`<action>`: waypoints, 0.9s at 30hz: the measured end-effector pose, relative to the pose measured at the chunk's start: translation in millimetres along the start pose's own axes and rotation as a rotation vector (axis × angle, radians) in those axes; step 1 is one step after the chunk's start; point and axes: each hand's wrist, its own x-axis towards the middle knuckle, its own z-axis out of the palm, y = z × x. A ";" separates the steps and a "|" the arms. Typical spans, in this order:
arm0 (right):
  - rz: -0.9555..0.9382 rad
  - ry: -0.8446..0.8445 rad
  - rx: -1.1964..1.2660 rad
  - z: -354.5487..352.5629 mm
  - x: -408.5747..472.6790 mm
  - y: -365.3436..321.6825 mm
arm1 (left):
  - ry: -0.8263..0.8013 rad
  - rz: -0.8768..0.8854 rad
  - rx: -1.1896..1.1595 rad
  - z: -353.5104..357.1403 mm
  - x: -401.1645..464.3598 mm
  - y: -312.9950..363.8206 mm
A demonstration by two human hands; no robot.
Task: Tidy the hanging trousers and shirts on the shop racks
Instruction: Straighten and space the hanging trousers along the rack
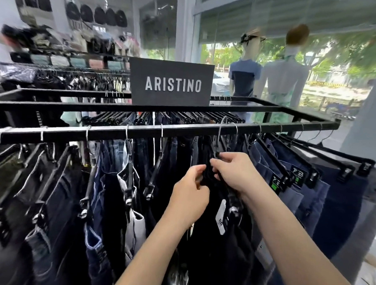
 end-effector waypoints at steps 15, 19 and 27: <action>0.078 -0.183 -0.178 65.0 116.5 29.9 | 0.248 0.562 0.462 -64.7 49.8 57.3; 0.106 -0.231 -0.072 78.4 142.0 55.1 | -0.028 0.538 0.952 -56.7 106.2 70.5; 0.113 -0.095 -0.219 60.5 95.9 36.1 | 0.058 0.418 1.022 -38.3 139.1 48.8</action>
